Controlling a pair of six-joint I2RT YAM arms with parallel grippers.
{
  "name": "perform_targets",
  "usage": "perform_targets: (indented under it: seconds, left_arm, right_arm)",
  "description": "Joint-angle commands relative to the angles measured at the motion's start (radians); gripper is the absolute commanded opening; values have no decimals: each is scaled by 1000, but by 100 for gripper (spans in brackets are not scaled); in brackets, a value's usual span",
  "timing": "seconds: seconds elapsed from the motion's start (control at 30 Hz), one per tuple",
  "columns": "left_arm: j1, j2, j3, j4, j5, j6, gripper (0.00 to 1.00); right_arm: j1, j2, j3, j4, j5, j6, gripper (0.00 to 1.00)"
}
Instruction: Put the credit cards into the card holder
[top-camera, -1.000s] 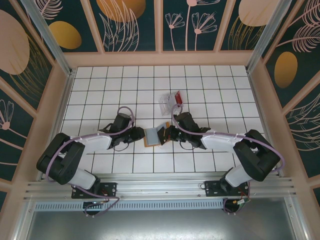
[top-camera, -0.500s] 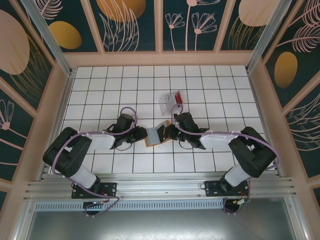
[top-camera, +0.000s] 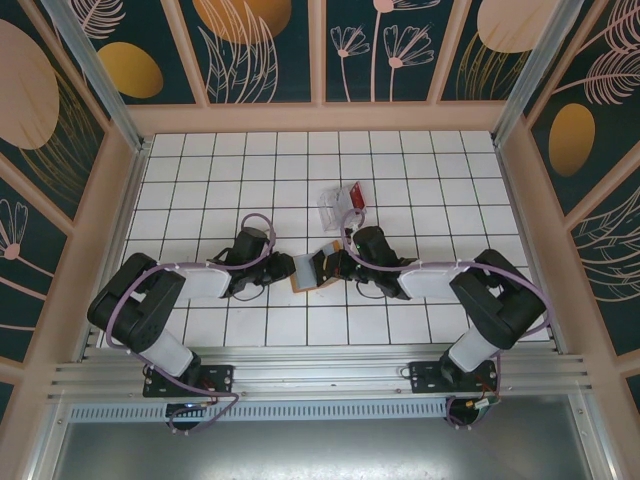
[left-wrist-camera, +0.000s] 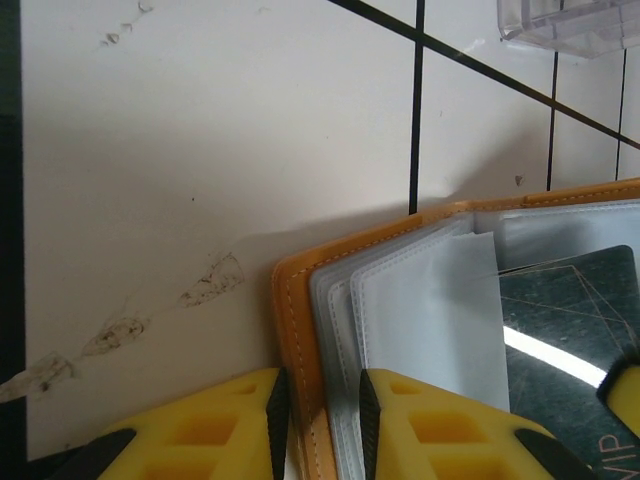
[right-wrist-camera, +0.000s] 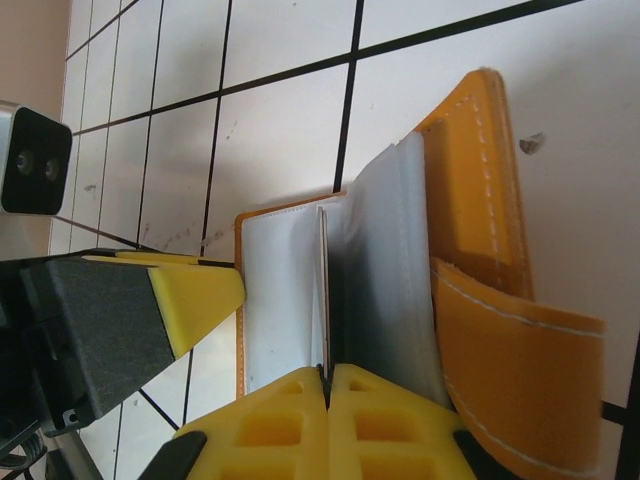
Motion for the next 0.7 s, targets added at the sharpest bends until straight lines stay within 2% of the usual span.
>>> perform_targets:
  seconds: [0.0,0.23,0.67]
  left_arm:
    - [-17,55,-4,-29,-9,4,29]
    - [-15,60,-1,-34,-16,10,29]
    - [-17,67,6,-41,-18,10,29]
  right_arm:
    - [-16,19,-28,50,-31,-36,0]
    - [-50,26,-44,85,-43,-91,0]
    - [-46,87,-48,169,-50,-101,0]
